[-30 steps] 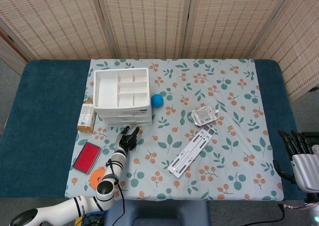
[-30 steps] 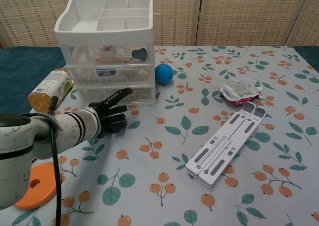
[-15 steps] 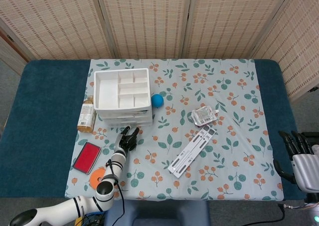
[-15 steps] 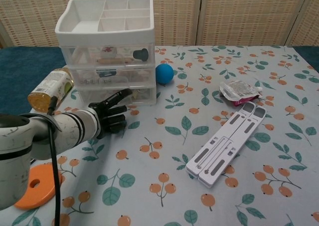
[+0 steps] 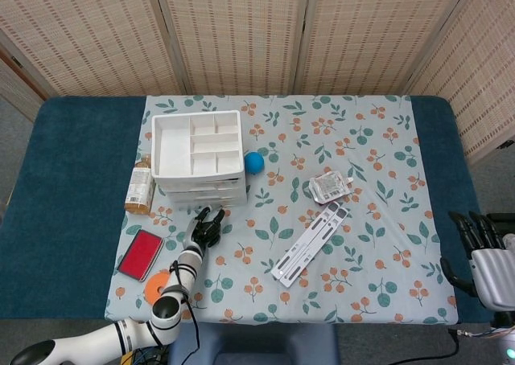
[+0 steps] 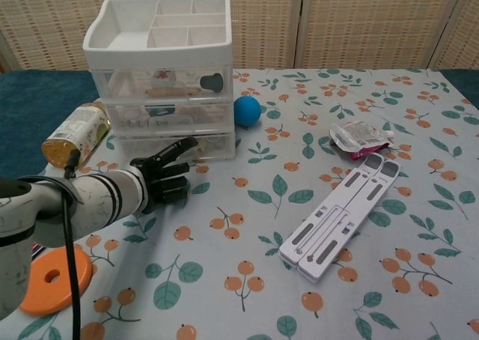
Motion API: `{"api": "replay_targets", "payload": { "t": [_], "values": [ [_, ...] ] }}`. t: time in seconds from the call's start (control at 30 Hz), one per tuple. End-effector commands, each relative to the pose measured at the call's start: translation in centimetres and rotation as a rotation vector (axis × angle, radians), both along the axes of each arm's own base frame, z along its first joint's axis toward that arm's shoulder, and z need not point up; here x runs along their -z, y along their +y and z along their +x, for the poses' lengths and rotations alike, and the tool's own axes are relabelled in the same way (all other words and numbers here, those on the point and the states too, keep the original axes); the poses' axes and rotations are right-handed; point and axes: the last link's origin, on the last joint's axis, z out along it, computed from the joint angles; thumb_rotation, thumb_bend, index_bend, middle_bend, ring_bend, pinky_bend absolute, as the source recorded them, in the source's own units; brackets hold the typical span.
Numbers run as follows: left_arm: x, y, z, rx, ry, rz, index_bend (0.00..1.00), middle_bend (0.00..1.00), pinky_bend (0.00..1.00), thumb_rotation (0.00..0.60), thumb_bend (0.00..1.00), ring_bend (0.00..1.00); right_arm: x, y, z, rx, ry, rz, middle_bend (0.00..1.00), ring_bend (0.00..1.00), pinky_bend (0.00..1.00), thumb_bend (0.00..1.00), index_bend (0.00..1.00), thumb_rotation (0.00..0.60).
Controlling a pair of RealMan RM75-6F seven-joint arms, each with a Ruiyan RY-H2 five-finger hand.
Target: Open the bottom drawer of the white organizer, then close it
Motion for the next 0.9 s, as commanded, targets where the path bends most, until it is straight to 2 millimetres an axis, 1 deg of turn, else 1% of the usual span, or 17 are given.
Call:
{"api": "replay_targets", "payload": {
  "t": [0.03,0.4,0.47,0.6,0.63,0.7,0.9],
  "values": [
    [0.0,-0.2,-0.2,-0.005,-0.004,-0.006,0.33,1.0,1.0,0.6,0.32,1.0,0.0,0.0,0.0,-0.001,0.0,0.001,0.1,0.0,0.02,0.42,0.0,0.6],
    [-0.5,-1.1,-0.5,-0.004,-0.015,-0.029,0.32,1.0,1.0,0.6,0.32,1.0,0.1,-0.1,0.1,-0.007,-0.003,0.001,0.1,0.0,0.02,0.42,0.0,0.6],
    [-0.6,-1.2,-0.6,-0.002,-0.014,-0.031,0.28,1.0,1.0,0.6,0.32,1.0,0.1,-0.1,0.2,-0.009,-0.003,0.001,0.1,0.0,0.02,0.42,0.0,0.6],
    [-0.9,-1.6,-0.6,0.01,-0.007,-0.025,0.14,1.0,1.0,0.6,0.31,1.0,0.1,0.0,0.2,-0.01,-0.005,0.001,0.1,0.0,0.02,0.42,0.0,0.6],
    [-1.0,-1.7,-0.6,0.012,-0.003,-0.023,0.12,1.0,1.0,0.6,0.31,1.0,0.1,0.0,0.2,-0.011,-0.005,0.001,0.1,0.0,0.02,0.42,0.0,0.6],
    [-1.2,-1.9,-0.7,0.02,0.006,-0.019,0.09,1.0,1.0,0.6,0.31,1.0,0.1,-0.1,0.2,-0.013,-0.005,-0.001,0.1,0.0,0.02,0.42,0.0,0.6],
    [-1.9,-2.4,-1.0,0.056,0.051,-0.01,0.06,0.99,1.0,0.6,0.31,1.0,0.0,-0.1,0.2,-0.016,-0.004,-0.001,0.1,0.0,0.02,0.42,0.0,0.6]
  ]
}}
